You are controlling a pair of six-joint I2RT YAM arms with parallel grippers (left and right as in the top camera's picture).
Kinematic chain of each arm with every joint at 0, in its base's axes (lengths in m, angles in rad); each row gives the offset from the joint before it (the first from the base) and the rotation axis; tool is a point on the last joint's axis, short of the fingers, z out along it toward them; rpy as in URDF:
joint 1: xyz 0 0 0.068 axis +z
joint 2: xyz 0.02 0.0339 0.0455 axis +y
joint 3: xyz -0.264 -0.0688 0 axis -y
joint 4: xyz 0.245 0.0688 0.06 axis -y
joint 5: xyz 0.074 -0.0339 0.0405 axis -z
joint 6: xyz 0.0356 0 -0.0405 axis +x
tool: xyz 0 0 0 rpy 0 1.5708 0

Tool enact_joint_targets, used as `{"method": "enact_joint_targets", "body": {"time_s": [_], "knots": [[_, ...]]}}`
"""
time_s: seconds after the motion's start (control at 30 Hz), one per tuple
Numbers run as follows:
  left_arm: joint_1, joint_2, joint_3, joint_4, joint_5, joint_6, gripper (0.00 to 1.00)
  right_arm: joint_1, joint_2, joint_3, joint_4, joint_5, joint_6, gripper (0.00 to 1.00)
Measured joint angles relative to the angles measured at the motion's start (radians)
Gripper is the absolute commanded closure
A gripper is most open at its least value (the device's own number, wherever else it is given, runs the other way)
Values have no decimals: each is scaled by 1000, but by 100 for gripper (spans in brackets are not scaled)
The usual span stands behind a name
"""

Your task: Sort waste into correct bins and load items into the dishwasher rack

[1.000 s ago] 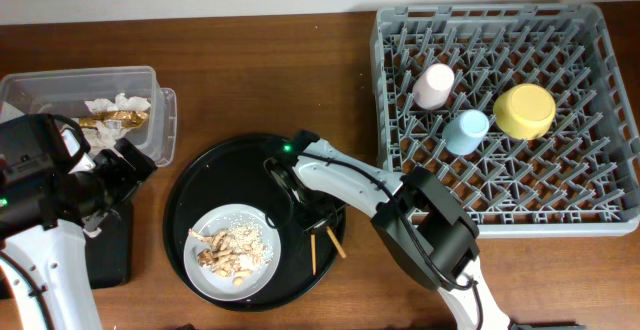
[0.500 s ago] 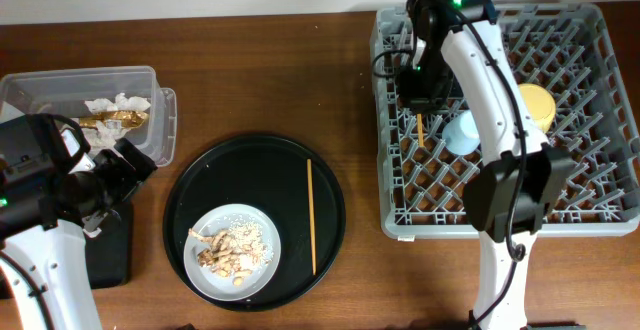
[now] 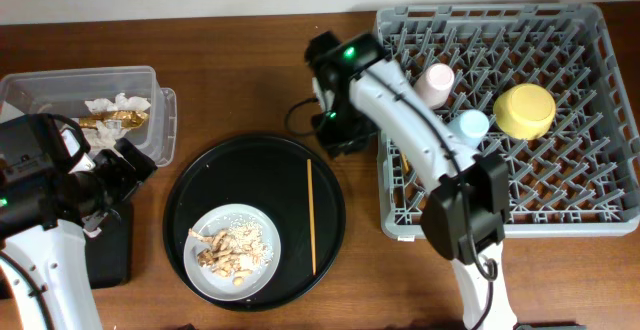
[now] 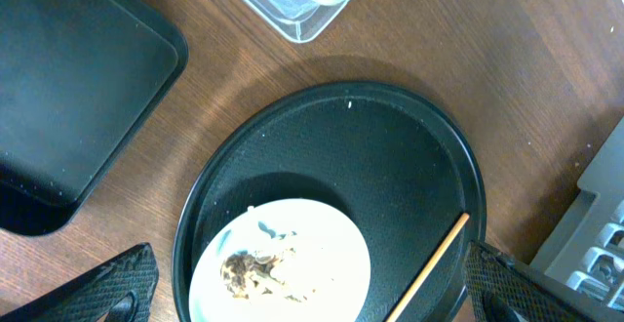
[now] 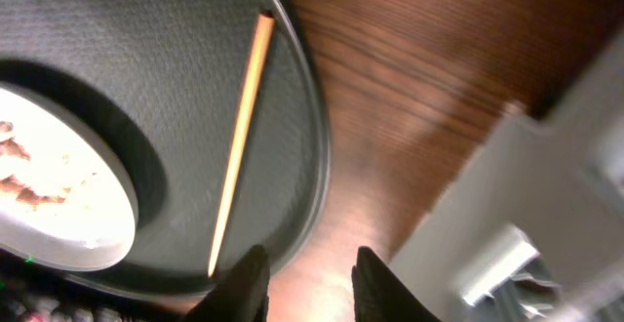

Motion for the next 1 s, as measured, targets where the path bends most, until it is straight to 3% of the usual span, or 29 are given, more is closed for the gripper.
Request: {"method": "enact_joint_targets", "body": {"time_s": [0.03,0.13,0.33,0.37,0.4,0.43,0.53,0.63,0.73,0.8,0.87,1.0], "knots": [[0,0,0,-1,0,0,1,40,0,-80,71,4,43,75],[0,0,0,-1,0,0,1,142,1,-248,277,11,172,64],[0,0,0,-1,0,0,1,202,-1,-406,433,145,322,57],[0,0,0,-1,0,0,1,202,-8,-444,496,151,326,65],[0,0,0,0,0,0,1,202,-15,-457,513,152,324,92],[0,0,0,0,0,0,1,199,-21,-467,526,150,329,96],[0,0,0,-1,0,0,0,197,-23,-468,528,148,353,96],[0,0,0,0,0,0,1,188,-26,-403,407,123,367,96],[0,0,0,0,0,0,1,33,-77,-125,175,109,258,96],[0,0,0,-1,0,0,1,-106,-123,-5,130,117,147,95],[0,0,0,-1,0,0,1,-256,-129,10,122,118,-72,91],[0,0,0,-1,0,0,1,-333,-107,10,149,117,-154,87]]}}
